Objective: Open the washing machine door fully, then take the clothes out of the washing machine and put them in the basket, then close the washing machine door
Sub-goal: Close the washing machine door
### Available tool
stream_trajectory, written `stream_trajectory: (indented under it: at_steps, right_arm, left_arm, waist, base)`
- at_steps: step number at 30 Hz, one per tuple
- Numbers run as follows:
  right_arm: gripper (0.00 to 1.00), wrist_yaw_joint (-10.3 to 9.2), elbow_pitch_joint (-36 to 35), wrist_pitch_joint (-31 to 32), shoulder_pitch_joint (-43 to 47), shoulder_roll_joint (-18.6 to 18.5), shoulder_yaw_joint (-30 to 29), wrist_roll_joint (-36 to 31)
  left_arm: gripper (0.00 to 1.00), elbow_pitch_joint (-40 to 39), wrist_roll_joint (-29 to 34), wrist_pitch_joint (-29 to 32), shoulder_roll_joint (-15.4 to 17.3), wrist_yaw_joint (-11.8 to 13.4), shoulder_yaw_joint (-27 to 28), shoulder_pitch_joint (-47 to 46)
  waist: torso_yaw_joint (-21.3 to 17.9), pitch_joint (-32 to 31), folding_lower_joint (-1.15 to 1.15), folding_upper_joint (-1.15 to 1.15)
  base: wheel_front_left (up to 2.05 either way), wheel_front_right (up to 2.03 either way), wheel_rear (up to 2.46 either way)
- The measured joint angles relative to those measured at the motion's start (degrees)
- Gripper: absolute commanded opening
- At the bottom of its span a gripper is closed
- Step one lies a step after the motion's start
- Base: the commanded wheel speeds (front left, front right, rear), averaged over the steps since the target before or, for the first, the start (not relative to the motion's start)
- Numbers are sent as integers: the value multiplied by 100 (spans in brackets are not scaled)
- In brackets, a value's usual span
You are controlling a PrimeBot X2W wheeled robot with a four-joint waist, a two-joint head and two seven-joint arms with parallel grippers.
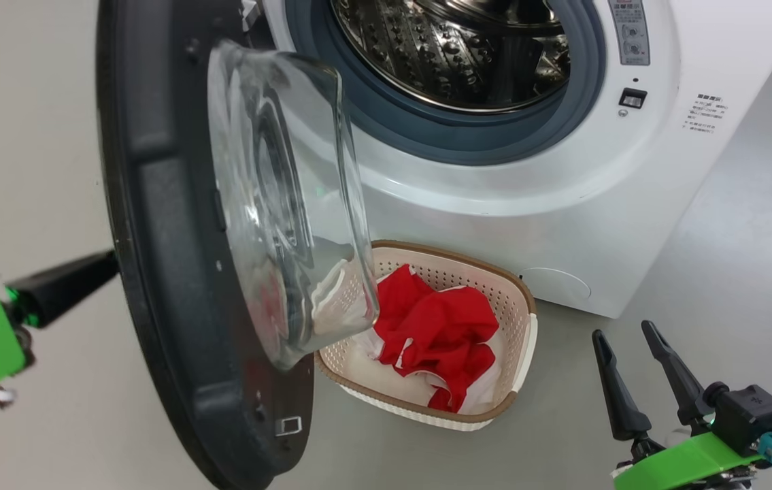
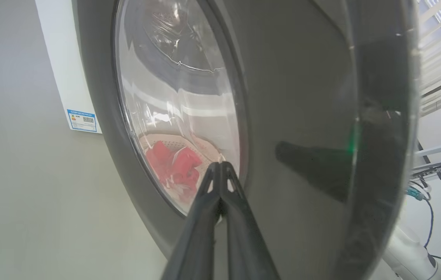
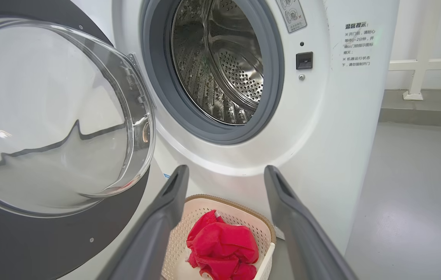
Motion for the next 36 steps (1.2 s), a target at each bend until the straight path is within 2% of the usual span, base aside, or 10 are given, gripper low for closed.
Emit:
stream_trajectory:
  at_steps: [9,10,13,15,17,18,19,20,21,36]
  right_arm:
    - [100,0,4,0,26,11,41,0]
    - [100,0,4,0,29,11,52,0]
    - [100,0,11,0,42,14,107,0]
    - [100,0,9,0,68,30,133,0]
    - [100,0,10,0,160,45,147,1]
    - [100,0,8,0,217,56,157,0]
    - [100,0,8,0,244,60,162,0]
    - [100,0,8,0,260,66,166,0]
    - [100,0,7,0,264,67,168,0]
    - [100,0,4,0,263,0,180,1]
  left_arm:
    - [3,428,248,-800,27,0,-308,383]
    - [13,472,272,-920,30,-1,-333,437]
    - [25,634,377,-1301,55,-1,-423,648]
    - [42,732,493,-1619,69,-1,-481,815]
    - [45,817,545,-1904,75,-1,-533,982]
    - [70,894,635,-2214,80,-1,-590,1160]
    - [78,924,676,-2354,91,-1,-639,1263]
    - [96,964,673,-2507,68,-1,-660,1360]
    - [100,1002,666,-2636,45,-1,-683,1440]
    - [100,1328,1001,-4690,-34,-4,-1237,2167]
  waist:
    - [68,-116,0,0]
    - [73,-136,0,0]
    - [86,-202,0,0]
    - [93,-248,0,0]
    - [102,-294,0,0]
    - [117,-329,0,0]
    - [128,-343,0,0]
    - [142,-354,0,0]
    - [156,-361,0,0]
    - [256,-309,0,0]
  base:
    - [0,0,0]
    - [0,0,0]
    - [0,0,0]
    - [0,0,0]
    - [0,0,0]
    - [0,0,0]
    - [0,0,0]
    - [0,0,0]
    - [0,0,0]
    - [0,0,0]
